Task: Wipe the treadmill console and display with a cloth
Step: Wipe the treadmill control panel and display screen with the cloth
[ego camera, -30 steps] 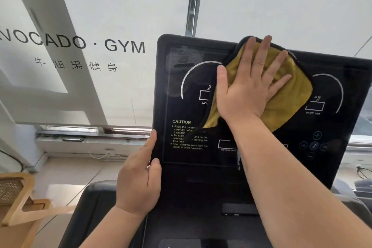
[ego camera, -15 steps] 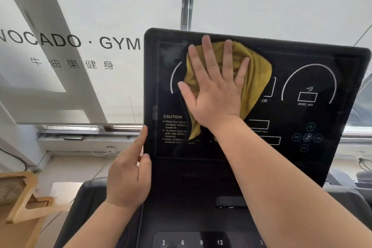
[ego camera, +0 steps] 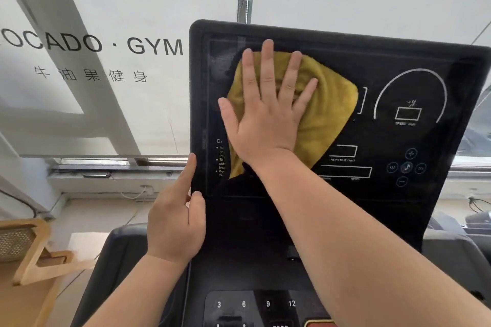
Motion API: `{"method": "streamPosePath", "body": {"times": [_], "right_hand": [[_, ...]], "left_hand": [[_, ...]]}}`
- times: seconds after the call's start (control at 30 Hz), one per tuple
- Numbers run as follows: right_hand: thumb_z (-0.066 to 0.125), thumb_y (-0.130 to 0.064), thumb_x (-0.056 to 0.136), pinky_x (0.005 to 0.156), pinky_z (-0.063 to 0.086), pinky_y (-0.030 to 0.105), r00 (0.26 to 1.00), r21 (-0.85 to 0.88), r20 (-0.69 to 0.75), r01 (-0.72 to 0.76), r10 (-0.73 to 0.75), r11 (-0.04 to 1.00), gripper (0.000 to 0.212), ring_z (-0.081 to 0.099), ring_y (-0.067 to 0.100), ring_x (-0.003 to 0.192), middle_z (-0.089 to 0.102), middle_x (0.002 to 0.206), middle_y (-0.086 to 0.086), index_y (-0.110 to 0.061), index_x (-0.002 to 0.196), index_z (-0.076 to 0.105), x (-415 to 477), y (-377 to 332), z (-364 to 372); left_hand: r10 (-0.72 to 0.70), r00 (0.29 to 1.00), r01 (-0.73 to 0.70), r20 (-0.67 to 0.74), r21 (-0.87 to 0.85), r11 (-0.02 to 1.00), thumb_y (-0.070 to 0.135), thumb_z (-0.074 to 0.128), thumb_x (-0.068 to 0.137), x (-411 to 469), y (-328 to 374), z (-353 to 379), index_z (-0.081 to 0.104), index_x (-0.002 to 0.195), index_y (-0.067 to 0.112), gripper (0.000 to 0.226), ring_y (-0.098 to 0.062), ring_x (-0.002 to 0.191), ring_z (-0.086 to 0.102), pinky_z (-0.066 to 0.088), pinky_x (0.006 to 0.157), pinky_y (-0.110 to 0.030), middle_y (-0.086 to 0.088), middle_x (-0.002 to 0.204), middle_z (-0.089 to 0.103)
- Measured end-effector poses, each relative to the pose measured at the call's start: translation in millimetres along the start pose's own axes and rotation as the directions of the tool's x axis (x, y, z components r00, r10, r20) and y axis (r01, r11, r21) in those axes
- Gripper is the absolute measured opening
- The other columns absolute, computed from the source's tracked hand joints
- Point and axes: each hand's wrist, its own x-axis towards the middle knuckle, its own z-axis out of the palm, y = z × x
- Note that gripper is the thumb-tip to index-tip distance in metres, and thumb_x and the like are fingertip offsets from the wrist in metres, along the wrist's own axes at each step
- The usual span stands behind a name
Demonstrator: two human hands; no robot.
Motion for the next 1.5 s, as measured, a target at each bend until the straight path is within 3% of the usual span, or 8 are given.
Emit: {"method": "streamPosePath", "body": {"times": [0.23,0.47,0.63,0.93,1.03,1.1,1.23,1.5], "right_hand": [[0.038,-0.073,0.096,0.12,-0.001,0.071,0.956,-0.06,0.025,0.292,-0.291,0.955,0.079,0.003,0.038,0.159,0.012,0.173,-0.005,-0.035,0.163,0.02,-31,29,9],[0.034,-0.071,0.096,0.119,-0.004,0.074,0.975,-0.02,0.035,-0.22,0.221,0.975,0.084,-0.008,0.043,0.157,-0.003,0.174,0.002,-0.032,0.164,0.003,-37,127,-8],[0.026,-0.067,0.1,0.118,-0.001,0.073,0.893,0.098,0.04,-0.45,0.449,0.888,0.083,-0.013,0.044,0.156,-0.009,0.173,0.006,-0.024,0.165,-0.002,-35,82,-5],[0.035,-0.07,0.098,0.119,-0.008,0.072,0.979,0.014,0.177,0.099,-0.1,0.995,0.083,-0.012,0.041,0.157,-0.004,0.173,-0.002,-0.033,0.164,0.002,-103,-4,28],[0.041,-0.072,0.096,0.121,-0.007,0.069,0.96,-0.019,0.184,0.218,-0.211,0.976,0.082,-0.006,0.038,0.158,0.004,0.174,-0.005,-0.037,0.164,0.012,-118,23,29],[0.041,-0.073,0.095,0.121,-0.006,0.069,0.956,-0.043,0.18,0.241,-0.23,0.969,0.081,-0.004,0.035,0.159,0.006,0.173,-0.007,-0.039,0.163,0.015,-125,42,30],[0.043,-0.074,0.093,0.122,-0.004,0.069,0.962,-0.064,0.142,0.245,-0.234,0.967,0.081,-0.001,0.035,0.158,0.002,0.171,-0.008,-0.039,0.162,0.018,-124,74,26],[0.047,-0.072,0.089,0.118,-0.005,0.073,0.995,-0.096,0.051,0.087,-0.083,0.992,0.087,0.006,0.044,0.156,0.008,0.171,-0.001,-0.033,0.162,0.024,-127,174,18]], "left_hand": [[-0.005,0.999,0.007,-0.048,0.053,0.999,0.025,0.038,0.089,2,2,3,0.047,0.15,0.026,0.062,-0.023,0.055,0.05,0.047,0.058,-0.042,0.003,0.055,0.048],[-0.025,0.999,0.026,-0.039,0.032,0.999,0.02,0.039,0.088,0,2,5,0.044,0.151,0.03,0.064,-0.026,0.057,0.047,0.046,0.058,-0.044,0.001,0.055,0.046],[-0.051,0.999,0.051,-0.011,0.026,0.998,0.014,0.039,0.086,-2,3,1,0.037,0.152,0.04,0.071,-0.026,0.059,0.047,0.045,0.059,-0.044,-0.005,0.055,0.046],[-0.065,0.998,0.065,-0.004,0.05,0.997,0.016,0.037,0.088,-6,0,4,0.031,0.155,0.041,0.071,-0.022,0.068,0.053,0.049,0.071,-0.043,-0.006,0.07,0.06],[-0.034,0.999,0.034,-0.011,0.056,0.998,0.014,0.04,0.089,-10,-3,15,0.024,0.158,0.034,0.073,-0.032,0.11,0.058,0.045,0.102,-0.045,-0.012,0.129,0.065],[0.004,0.999,0.001,-0.042,0.114,0.993,0.015,0.042,0.087,-13,-2,24,0.025,0.158,0.025,0.074,-0.031,0.14,0.039,0.028,0.117,-0.04,-0.011,0.156,0.042],[0.059,0.994,-0.032,-0.091,0.275,0.961,0.018,0.052,0.081,-24,13,40,0.031,0.155,0.02,0.077,-0.037,0.145,0.025,0.021,0.116,-0.053,-0.021,0.163,0.022],[0.2,0.978,-0.203,0.058,0.492,0.847,0.028,0.05,0.075,-52,52,80,0.051,0.146,0.019,0.072,-0.04,0.146,0.03,0.022,0.115,-0.064,-0.009,0.161,0.035]]}}
